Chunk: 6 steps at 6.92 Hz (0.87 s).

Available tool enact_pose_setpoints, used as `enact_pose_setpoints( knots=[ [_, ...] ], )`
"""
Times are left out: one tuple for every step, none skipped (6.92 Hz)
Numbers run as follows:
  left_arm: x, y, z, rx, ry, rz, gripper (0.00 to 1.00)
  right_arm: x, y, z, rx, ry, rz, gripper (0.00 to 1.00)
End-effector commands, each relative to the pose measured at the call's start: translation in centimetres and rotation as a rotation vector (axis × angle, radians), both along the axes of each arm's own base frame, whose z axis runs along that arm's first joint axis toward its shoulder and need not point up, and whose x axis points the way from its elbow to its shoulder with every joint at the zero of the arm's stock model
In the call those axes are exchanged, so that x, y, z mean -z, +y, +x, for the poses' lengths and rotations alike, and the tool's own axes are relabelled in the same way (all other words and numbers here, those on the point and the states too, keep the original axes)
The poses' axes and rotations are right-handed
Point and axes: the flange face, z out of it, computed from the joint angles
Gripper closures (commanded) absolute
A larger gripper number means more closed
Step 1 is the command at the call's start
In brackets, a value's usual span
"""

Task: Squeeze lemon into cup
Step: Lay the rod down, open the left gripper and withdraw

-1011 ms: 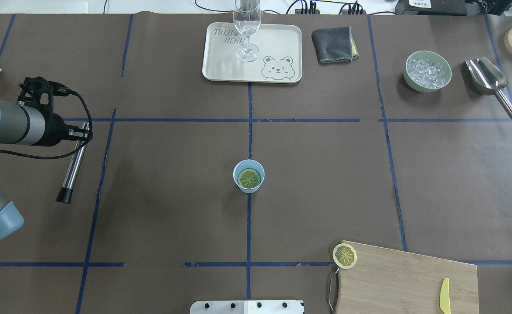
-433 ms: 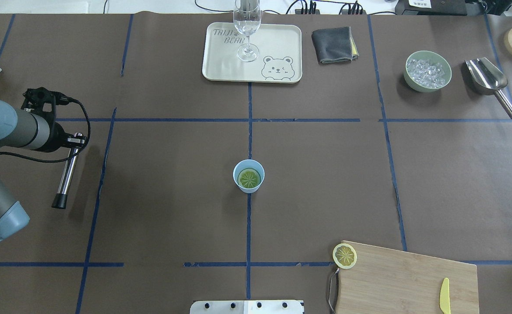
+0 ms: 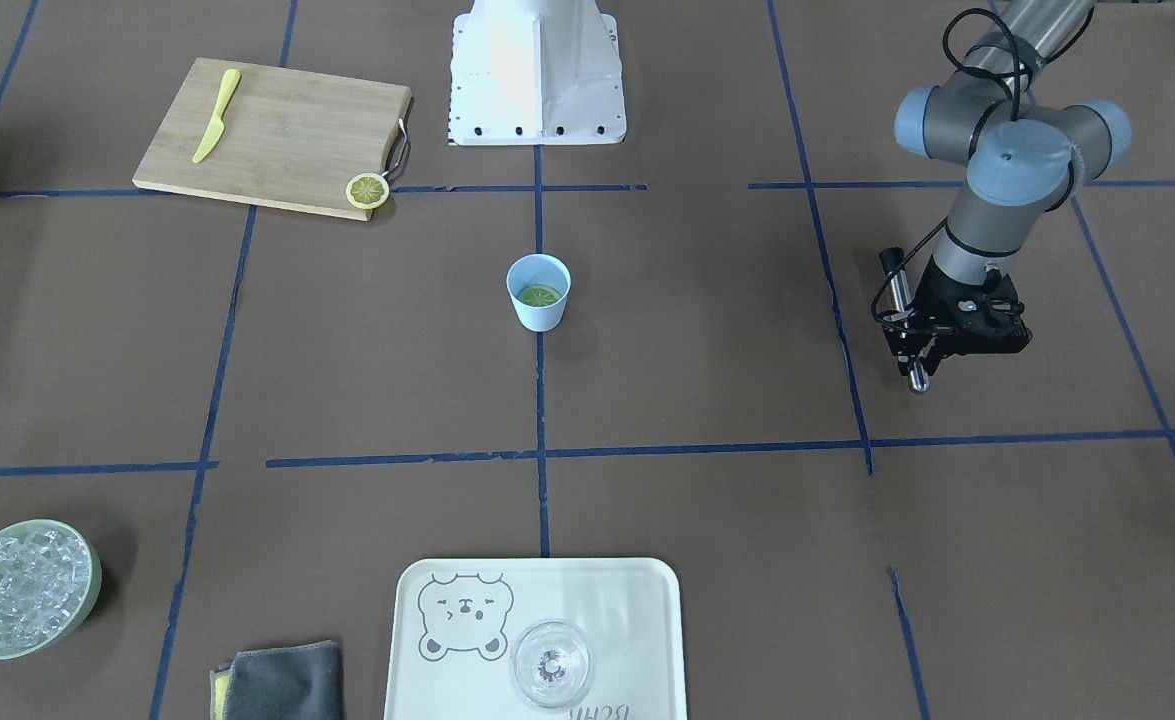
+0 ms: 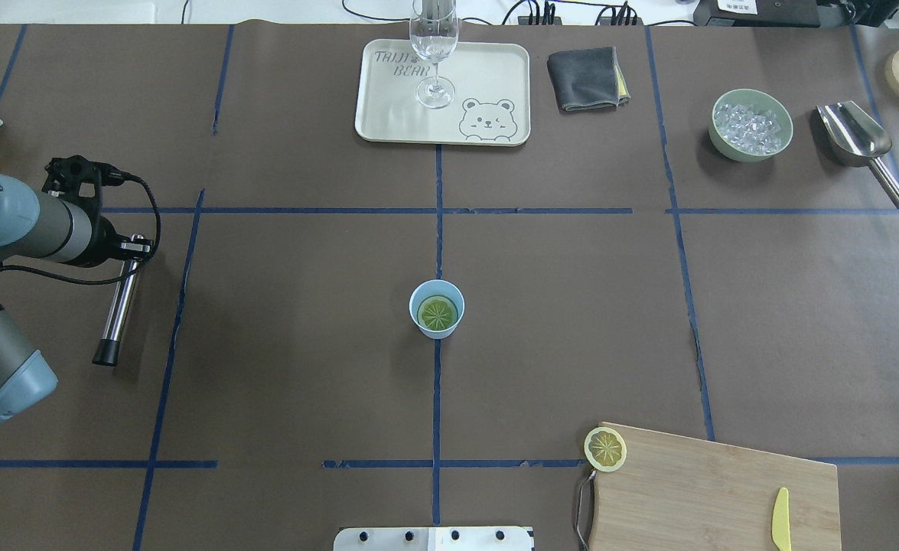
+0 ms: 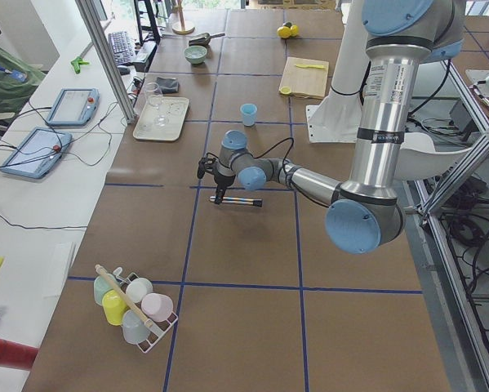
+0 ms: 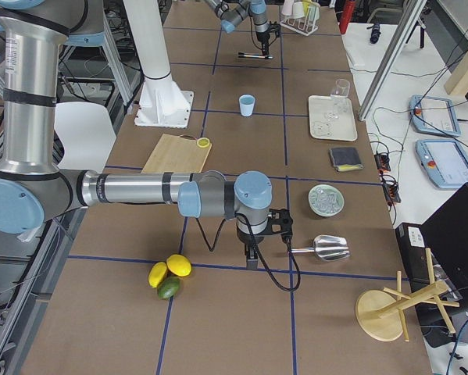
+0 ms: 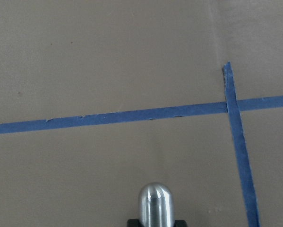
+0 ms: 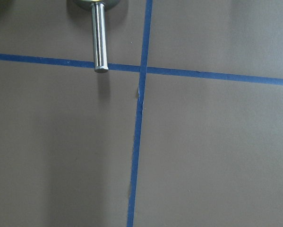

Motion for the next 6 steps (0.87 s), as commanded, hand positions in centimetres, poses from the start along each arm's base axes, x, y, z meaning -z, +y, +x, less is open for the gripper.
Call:
enact_pose_setpoints(
  knots=[
    [0.2, -0.2, 0.2, -0.007, 0.0, 0.01, 0.0, 0.0, 0.0, 0.0, 0.001, 0.0, 0.001, 0.0],
    [0.4, -0.4, -0.3, -0.052, -0.018, 0.058, 0.0, 0.0, 0.0, 0.0, 0.0, 0.0, 0.0, 0.0],
    [1.0, -1.9, -3.5, -0.094, -0.049, 0.149, 0.0, 0.0, 0.0, 0.0, 0.0, 0.0, 0.0, 0.0],
    [0.7, -3.8, -7.7, -0.146, -0.108, 0.246, 0.0, 0.0, 0.0, 0.0, 0.0, 0.0, 0.0, 0.0],
    [-0.5, -5.7, -13.8, -0.183, -0.178, 0.295, 0.0, 0.0, 0.0, 0.0, 0.0, 0.0, 0.0, 0.0],
    [-1.0, -7.2, -20.3, -0.263, -0.195, 0.324, 0.0, 0.0, 0.0, 0.0, 0.0, -0.001, 0.0, 0.0]
  ],
)
